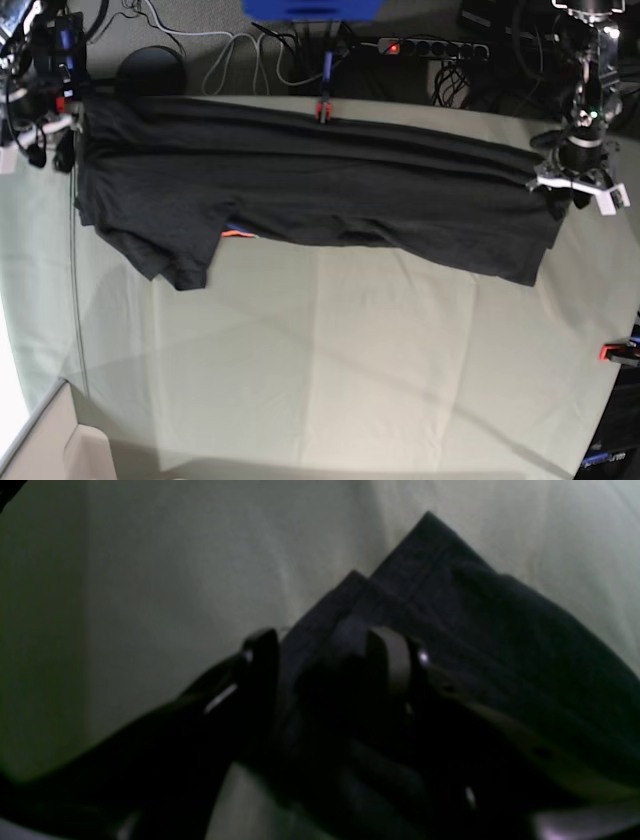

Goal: Layout the t-shirt on the table in an organized manner, then fold the t-shirt properly

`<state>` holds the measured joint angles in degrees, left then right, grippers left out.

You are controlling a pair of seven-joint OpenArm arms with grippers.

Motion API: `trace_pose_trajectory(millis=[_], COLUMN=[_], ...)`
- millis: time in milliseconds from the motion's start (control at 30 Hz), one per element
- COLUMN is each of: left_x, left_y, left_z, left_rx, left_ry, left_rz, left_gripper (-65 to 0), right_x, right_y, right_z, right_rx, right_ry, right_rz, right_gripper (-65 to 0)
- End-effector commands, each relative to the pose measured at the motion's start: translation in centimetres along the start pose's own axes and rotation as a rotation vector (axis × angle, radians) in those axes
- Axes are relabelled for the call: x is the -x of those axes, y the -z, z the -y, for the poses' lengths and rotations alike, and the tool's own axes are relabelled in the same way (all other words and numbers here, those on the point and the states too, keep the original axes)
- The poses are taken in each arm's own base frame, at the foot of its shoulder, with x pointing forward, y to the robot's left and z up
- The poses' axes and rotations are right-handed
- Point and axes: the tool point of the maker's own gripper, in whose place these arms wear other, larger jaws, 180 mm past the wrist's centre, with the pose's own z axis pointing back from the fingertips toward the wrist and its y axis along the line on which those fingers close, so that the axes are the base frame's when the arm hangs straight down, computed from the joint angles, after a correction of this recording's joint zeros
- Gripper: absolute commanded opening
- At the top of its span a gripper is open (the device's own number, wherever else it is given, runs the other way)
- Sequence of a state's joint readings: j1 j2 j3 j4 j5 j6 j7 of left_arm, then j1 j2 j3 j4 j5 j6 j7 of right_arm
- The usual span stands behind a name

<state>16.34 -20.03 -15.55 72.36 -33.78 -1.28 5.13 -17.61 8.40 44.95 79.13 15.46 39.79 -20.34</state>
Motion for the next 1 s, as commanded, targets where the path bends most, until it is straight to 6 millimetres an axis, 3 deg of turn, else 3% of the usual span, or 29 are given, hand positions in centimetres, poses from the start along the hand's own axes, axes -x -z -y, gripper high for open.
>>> trace_pose_trajectory(millis=[0,133,300,400,633,867,967], left_x=[-1.7,-2.0,-3.5,-3.9,-3.5,-3.6,-3.8], left_y=[0.0,0.0,-0.3,-0.4,-0.6,-0.6,-0.5], left_z=[-0.3,-0.8,-3.0,-3.4,-3.9,-4.0,-3.9], left_rx=[0.001,-0.013,-0.066,-0.076,-0.084,-0.089,-0.088], left_ry=[0.013,0.012,-0.02,-0.021,-0.009,-0.008,-0.007], left_rz=[0.047,0.055,0.097,0.105,0.094,0.097,0.101], left_gripper=[-36.9,-36.9,-36.9,-36.9,-36.9,-36.9,-36.9], right_x=[-2.0,-4.8,-8.3,-9.0,-6.6,-5.2,-4.9], right_y=[0.0,1.7,4.6,6.7,12.5,13.9,13.8], right_z=[0.2,-1.1,-6.0,-8.4,-9.8,-10.1,-10.1], right_rx=[-0.004,-0.033,-0.158,-0.195,-0.198,-0.212,-0.213], right_ry=[-0.014,-0.012,-0.062,-0.125,-0.144,-0.135,-0.134], right_rz=[0.06,0.123,0.173,0.151,-0.019,-0.085,-0.09], right_gripper=[-31.5,-31.5,-31.7,-31.5,-31.4,-31.9,-39.1])
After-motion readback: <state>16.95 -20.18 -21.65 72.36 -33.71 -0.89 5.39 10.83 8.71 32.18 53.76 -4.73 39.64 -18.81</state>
